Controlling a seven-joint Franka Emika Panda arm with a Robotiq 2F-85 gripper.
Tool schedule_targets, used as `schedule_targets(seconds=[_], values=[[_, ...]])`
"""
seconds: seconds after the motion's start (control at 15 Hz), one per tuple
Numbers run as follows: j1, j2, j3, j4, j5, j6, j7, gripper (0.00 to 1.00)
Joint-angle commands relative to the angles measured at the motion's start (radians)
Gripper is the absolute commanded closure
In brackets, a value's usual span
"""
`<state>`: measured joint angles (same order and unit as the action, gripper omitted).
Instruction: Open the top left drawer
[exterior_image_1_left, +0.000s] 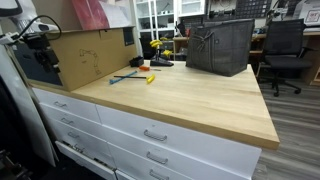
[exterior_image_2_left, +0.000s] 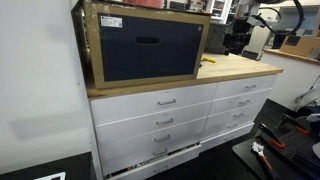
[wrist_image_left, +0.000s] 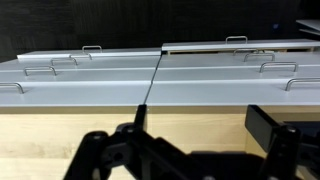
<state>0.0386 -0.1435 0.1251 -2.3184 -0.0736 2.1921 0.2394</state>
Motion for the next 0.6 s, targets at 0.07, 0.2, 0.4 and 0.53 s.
schedule_targets(seconds=[0.07, 0.2, 0.4, 0.53], values=[[0.052, 0.092, 0.016, 0.081, 0.012, -0.012, -0.026, 0.0], [0.075, 0.116, 0.029, 0.09, 0.007, -0.018, -0.025, 0.0], [0.108, 0.15, 0.051, 0.089, -0.015, -0.017, -0.005, 0.0], [0.127, 0.173, 0.063, 0.086, -0.034, -0.013, 0.017, 0.0]])
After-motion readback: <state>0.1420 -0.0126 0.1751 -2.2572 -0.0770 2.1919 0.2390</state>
